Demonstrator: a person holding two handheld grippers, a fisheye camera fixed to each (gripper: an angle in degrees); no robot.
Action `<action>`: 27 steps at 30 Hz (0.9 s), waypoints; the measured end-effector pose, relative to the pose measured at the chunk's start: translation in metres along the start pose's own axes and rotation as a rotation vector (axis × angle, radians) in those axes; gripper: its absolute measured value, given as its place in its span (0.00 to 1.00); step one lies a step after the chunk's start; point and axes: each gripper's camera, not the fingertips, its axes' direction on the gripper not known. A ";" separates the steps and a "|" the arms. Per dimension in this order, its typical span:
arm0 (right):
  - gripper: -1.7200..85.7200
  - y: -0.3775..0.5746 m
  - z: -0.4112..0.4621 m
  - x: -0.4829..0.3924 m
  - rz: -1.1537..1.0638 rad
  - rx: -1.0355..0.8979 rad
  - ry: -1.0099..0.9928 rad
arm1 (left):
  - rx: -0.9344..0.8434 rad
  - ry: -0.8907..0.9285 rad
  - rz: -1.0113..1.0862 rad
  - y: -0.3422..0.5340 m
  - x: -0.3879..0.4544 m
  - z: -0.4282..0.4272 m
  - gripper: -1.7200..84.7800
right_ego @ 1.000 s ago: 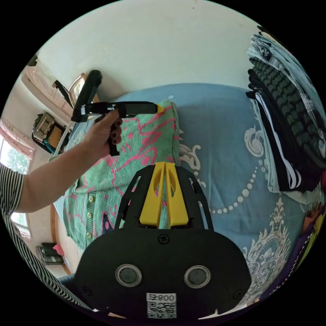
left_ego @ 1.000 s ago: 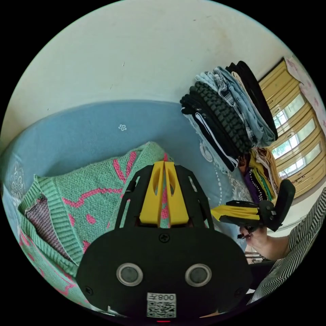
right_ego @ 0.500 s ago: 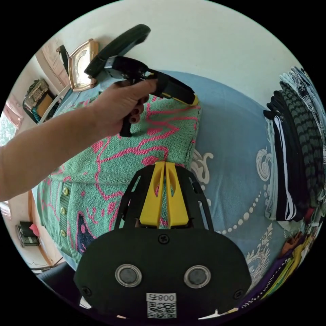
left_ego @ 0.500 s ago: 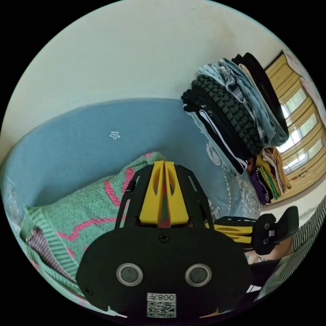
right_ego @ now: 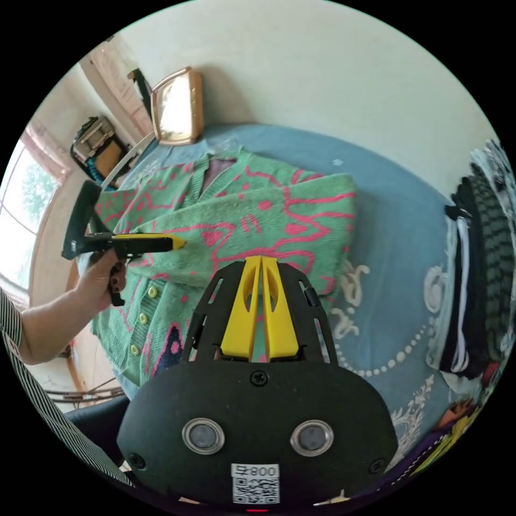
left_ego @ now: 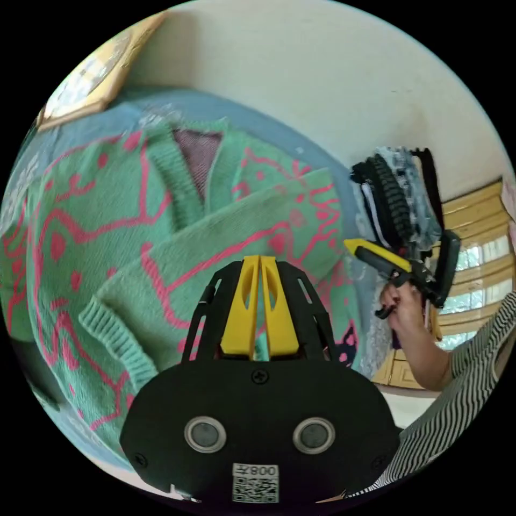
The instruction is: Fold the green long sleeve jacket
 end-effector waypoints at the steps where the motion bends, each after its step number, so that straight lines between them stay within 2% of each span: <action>1: 0.02 -0.012 0.008 -0.010 -0.024 -0.046 -0.050 | -0.011 0.036 0.003 0.016 -0.020 0.003 0.02; 3: 0.02 -0.029 0.028 -0.025 -0.063 -0.152 -0.115 | 0.040 0.161 -0.093 0.036 -0.050 -0.010 0.03; 4: 0.02 -0.040 0.034 -0.036 -0.083 -0.226 -0.094 | 0.052 0.141 -0.116 0.049 -0.062 -0.025 0.03; 6: 0.02 -0.056 0.015 -0.057 -0.142 -0.179 -0.037 | 0.135 0.086 -0.132 0.078 -0.078 -0.059 0.04; 8: 0.02 -0.078 -0.012 -0.086 -0.185 -0.113 -0.106 | 0.222 0.108 -0.168 0.115 -0.104 -0.094 0.05; 14: 0.02 -0.139 -0.015 -0.200 -0.368 -0.162 -0.335 | 0.472 0.052 -0.655 0.280 -0.238 -0.196 0.12; 17: 0.02 -0.169 -0.011 -0.255 -0.441 -0.202 -0.390 | 0.632 0.230 -0.920 0.363 -0.303 -0.212 0.14; 19: 0.02 -0.184 -0.007 -0.280 -0.469 -0.225 -0.356 | 0.771 0.400 -1.083 0.420 -0.341 -0.209 0.15; 23: 0.02 -0.208 0.009 -0.316 -0.487 -0.345 -0.289 | 0.849 0.578 -1.202 0.473 -0.377 -0.196 0.14; 25: 0.02 -0.215 0.008 -0.326 -0.496 -0.364 -0.272 | 0.956 0.724 -1.203 0.494 -0.397 -0.193 0.14; 27: 0.02 -0.223 0.003 -0.335 -0.490 -0.365 -0.266 | 0.981 0.740 -1.206 0.506 -0.410 -0.197 0.12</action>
